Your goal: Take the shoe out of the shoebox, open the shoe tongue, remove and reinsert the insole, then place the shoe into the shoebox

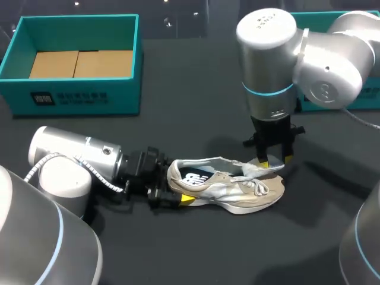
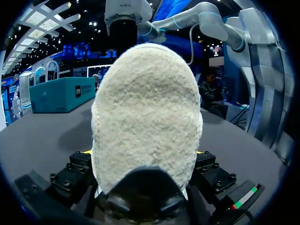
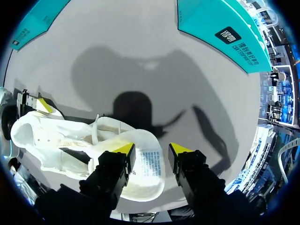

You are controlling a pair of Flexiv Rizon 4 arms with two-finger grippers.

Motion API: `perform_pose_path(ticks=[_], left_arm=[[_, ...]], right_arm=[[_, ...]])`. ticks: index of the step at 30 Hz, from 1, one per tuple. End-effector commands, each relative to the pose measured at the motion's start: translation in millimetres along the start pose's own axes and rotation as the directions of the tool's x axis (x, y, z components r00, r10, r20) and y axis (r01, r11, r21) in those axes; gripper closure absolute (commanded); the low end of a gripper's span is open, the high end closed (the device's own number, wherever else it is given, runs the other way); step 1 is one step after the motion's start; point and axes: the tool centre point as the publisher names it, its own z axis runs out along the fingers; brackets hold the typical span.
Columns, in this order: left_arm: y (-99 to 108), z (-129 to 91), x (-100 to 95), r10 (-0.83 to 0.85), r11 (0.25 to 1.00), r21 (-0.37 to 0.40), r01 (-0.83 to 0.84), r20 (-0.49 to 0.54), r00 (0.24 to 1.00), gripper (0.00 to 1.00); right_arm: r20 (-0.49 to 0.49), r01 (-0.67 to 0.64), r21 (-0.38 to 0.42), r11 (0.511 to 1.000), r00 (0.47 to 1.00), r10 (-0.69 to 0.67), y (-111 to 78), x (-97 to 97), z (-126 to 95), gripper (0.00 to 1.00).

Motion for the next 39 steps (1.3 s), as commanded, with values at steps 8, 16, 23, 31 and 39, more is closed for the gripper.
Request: perform_pose_path(ticks=[8,16,23,31,39], left_arm=[[0,-1,1.0,0.0,1.0,-0.001,0.0,0.0,1.0,1.0],[0,-1,1.0,0.0,1.0,-0.001,0.0,0.0,1.0,1.0],[0,-1,1.0,0.0,1.0,-0.001,0.0,0.0,1.0,1.0],[0,-1,1.0,0.0,1.0,-0.001,0.0,0.0,1.0,1.0],[0,-1,1.0,0.0,1.0,-0.001,0.0,0.0,1.0,1.0]], right_arm=[[0.037,0.01,-0.08,0.997,0.999,-0.007,-16.3,-15.4,-55,0.53],[0.106,0.229,-0.172,0.958,0.971,-0.214,-17.0,12.4,-123,0.55],[0.12,0.497,-0.184,0.848,0.868,-0.482,-16.7,50.5,-155,0.63],[0.021,0.857,-0.256,0.446,0.467,-0.884,-34.2,103.8,-165,1.0],[0.025,0.878,-0.25,0.407,0.426,-0.904,-38.7,107.1,-163,1.0]])
